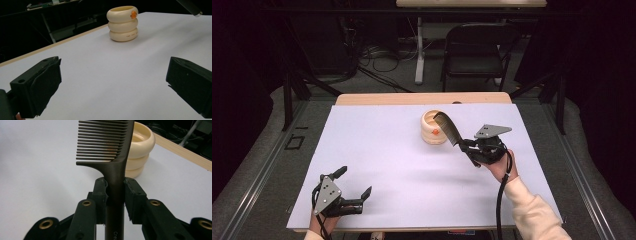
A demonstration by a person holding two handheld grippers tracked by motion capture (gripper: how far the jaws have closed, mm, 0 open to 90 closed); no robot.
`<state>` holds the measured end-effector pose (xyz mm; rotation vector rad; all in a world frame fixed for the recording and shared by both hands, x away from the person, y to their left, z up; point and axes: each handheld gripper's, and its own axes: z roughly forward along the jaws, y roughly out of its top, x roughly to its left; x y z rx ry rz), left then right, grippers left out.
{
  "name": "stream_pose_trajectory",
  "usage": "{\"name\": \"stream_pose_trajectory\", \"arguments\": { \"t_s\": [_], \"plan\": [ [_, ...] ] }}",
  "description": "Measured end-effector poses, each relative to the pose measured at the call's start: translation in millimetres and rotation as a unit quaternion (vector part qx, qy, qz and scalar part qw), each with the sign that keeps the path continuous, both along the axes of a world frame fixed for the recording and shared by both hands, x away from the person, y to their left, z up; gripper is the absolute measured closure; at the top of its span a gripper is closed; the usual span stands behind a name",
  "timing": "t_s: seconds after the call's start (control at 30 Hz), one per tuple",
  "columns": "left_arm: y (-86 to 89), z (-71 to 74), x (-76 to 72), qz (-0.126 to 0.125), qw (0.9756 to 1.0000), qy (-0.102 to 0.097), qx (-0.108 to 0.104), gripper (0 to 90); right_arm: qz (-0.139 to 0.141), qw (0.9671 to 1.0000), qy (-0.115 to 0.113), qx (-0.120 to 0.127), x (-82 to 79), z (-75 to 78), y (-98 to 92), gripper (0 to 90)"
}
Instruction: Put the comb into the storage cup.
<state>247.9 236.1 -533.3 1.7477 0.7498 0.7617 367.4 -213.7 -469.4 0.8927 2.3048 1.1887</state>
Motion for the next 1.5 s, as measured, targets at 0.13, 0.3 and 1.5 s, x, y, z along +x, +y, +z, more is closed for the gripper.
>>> {"name": "stream_pose_trajectory", "arguments": {
  "t_s": [0.13, 0.3, 1.5],
  "plan": [
    [-0.3, 0.0, -0.1, -0.001, 1.0, 0.0, 0.0, 0.0, 0.001, 1.0, -0.002, 0.002, 1.1, 0.9, 1.0, 72.2],
    [-0.1, 0.1, -0.1, 0.0, 1.0, 0.0, 0.0, 0.0, 0.0, 1.0, -0.007, 0.006, 3.0, 2.4, 1.5, 72.2],
    [-0.1, -0.1, 0.0, 0.001, 1.0, 0.0, 0.0, 0.1, 0.001, 0.999, -0.027, 0.035, 15.5, 18.4, 9.7, 72.2]
  ]
}}
